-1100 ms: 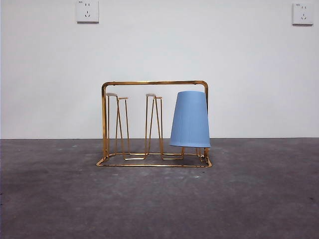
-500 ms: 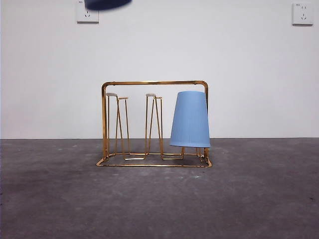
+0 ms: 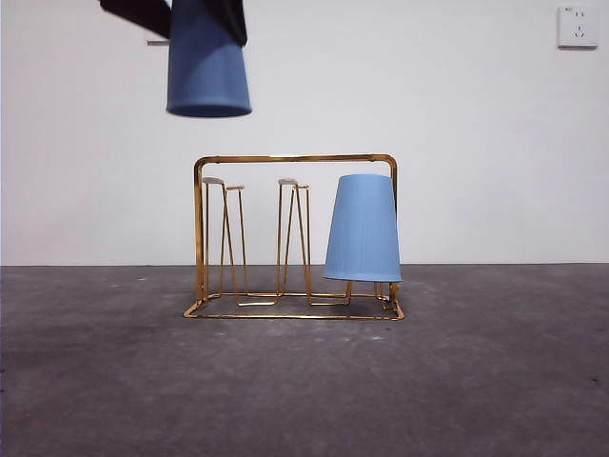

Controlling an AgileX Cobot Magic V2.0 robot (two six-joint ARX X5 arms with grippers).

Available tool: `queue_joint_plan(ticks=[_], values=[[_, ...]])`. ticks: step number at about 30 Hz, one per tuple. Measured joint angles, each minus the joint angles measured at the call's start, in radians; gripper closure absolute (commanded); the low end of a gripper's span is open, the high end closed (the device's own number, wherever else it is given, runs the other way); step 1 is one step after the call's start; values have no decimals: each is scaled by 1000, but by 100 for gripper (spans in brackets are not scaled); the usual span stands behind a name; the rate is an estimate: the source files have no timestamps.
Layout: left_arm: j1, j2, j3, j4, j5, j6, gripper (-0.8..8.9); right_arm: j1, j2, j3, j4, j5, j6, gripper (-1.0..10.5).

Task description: Pick up cup 1,put cup 1 in the cup rack,pick up cup 2,put cup 2 in the cup rack

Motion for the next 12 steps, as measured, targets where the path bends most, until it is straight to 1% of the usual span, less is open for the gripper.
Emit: queue_joint_plan(ticks=[3, 7, 12], values=[[27, 21, 0, 27, 5, -1, 822, 0, 0, 0, -3, 0, -1, 729], [58, 34, 0, 39, 57, -2, 822, 0, 0, 0, -3, 1, -8, 729], [68, 47, -35, 67, 76, -16, 822, 0, 0, 0, -2, 13, -20, 730]])
